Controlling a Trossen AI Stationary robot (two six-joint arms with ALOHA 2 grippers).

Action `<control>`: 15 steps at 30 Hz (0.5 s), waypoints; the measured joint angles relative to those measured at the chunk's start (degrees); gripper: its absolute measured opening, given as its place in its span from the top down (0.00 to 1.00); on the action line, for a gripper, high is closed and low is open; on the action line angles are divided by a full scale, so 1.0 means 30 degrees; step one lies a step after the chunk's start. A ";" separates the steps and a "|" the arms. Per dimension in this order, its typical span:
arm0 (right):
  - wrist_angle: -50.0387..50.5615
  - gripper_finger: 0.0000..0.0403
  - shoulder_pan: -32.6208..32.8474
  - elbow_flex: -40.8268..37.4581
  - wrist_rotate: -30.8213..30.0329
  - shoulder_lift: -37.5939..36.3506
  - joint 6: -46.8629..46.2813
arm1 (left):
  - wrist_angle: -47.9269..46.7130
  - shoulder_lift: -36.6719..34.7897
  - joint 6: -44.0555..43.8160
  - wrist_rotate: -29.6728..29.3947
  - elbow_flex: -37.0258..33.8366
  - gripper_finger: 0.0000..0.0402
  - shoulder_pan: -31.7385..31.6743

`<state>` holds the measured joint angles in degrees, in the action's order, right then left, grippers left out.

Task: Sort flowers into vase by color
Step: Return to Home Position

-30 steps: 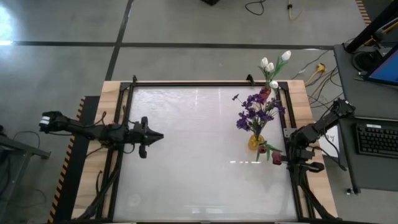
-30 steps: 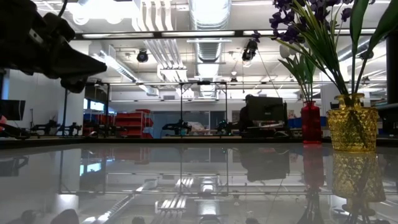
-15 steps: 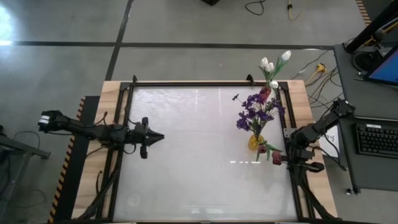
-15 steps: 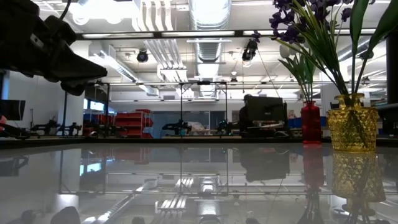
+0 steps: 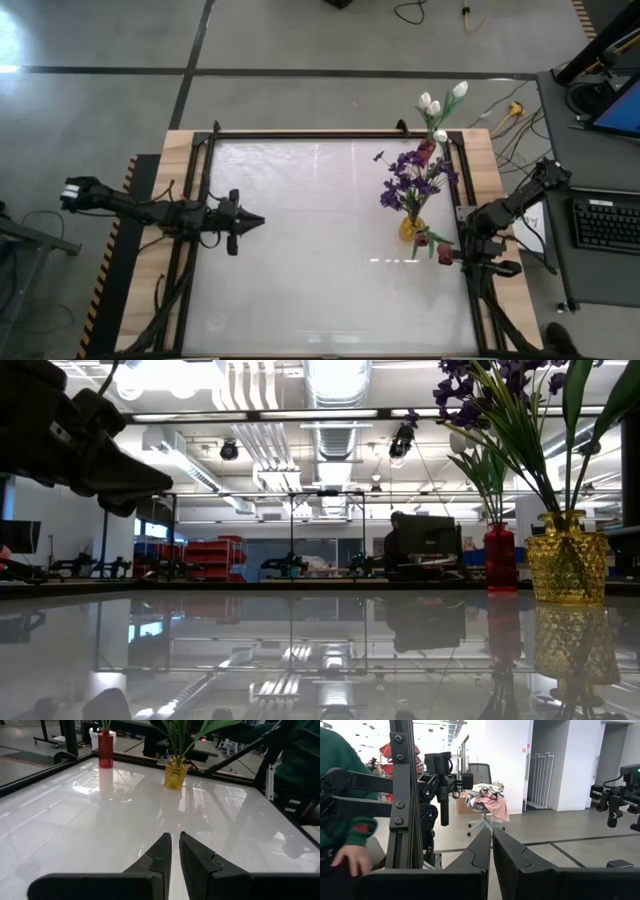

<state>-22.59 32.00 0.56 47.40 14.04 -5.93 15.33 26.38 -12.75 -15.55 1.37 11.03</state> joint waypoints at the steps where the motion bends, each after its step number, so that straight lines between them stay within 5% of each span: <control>1: 0.0000 0.97 0.0000 0.0000 -0.0002 0.0000 0.0002 | 0.0000 0.0050 0.0006 0.0006 0.0000 0.94 0.0000; 15: 0.0000 0.97 -0.0003 -0.0007 -0.0002 0.0000 0.0000 | 0.0000 0.0684 0.0004 0.0000 0.0000 0.94 0.0000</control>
<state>-22.59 31.99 0.54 47.39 14.04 -5.93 15.33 28.44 -12.74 -15.55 1.37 11.03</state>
